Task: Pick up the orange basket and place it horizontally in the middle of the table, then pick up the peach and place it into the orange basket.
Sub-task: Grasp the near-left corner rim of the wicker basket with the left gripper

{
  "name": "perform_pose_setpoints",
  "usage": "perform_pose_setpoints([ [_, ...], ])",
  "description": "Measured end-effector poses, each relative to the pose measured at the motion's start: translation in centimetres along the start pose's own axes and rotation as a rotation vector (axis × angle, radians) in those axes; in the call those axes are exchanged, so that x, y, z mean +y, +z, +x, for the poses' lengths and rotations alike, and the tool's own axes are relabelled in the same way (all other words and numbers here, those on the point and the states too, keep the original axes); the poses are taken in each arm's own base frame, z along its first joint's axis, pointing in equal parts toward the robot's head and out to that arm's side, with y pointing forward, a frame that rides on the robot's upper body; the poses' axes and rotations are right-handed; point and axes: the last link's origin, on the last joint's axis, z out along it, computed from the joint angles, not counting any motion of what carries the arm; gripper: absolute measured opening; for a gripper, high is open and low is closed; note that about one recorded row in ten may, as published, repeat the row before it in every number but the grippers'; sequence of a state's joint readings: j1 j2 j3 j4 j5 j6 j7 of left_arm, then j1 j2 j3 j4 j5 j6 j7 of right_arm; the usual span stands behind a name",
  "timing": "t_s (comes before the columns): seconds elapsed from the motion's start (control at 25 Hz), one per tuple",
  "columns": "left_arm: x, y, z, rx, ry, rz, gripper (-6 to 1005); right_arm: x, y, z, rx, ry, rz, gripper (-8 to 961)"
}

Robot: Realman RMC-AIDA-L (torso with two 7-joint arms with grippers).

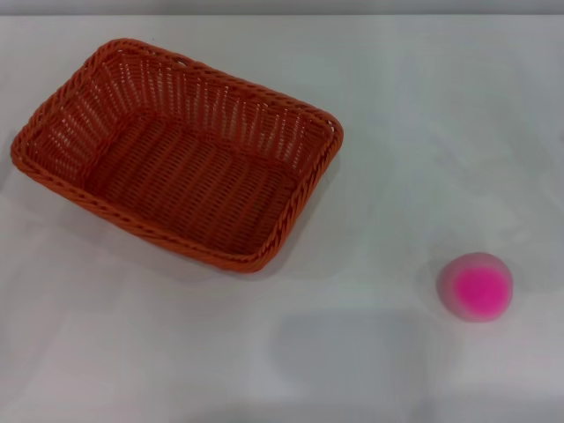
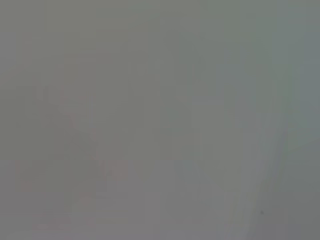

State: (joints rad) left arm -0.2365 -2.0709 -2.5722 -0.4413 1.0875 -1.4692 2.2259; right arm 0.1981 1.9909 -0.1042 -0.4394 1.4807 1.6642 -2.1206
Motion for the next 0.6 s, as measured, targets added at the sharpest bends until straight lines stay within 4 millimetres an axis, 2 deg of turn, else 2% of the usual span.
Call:
perform_pose_setpoints([
  [0.6, -0.23, 0.36, 0.81, -0.004, 0.001, -0.025, 772, 0.15, -0.01, 0.23, 0.002, 0.003, 0.004, 856],
])
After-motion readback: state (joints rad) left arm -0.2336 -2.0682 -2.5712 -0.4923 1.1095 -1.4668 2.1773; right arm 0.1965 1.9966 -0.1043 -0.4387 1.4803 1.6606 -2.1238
